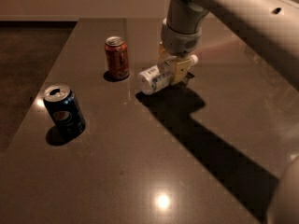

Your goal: Move blue plastic bottle near coke can

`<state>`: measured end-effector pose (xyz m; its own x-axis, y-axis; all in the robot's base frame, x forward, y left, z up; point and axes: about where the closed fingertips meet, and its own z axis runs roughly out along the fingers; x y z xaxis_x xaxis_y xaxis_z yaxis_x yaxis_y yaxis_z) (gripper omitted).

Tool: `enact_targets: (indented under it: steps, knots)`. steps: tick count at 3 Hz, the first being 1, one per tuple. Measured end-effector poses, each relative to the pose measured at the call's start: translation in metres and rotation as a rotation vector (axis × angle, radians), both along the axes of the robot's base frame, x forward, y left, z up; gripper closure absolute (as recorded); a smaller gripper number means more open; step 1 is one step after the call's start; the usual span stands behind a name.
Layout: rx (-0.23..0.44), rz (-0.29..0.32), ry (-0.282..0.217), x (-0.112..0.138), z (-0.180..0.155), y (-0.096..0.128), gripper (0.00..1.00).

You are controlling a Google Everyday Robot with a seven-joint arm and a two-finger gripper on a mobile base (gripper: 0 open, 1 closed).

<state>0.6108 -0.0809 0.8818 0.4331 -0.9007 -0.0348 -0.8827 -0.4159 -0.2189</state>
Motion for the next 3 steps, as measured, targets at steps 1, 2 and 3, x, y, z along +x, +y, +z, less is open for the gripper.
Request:
enact_targets:
  steps: [1, 2, 3]
  knots:
    - [-0.016, -0.055, -0.006, 0.027, -0.003, 0.000, 1.00]
    - [-0.027, -0.083, -0.005, 0.046, -0.006, 0.005, 1.00]
    - [-0.023, -0.085, -0.002, 0.055, -0.010, 0.018, 1.00]
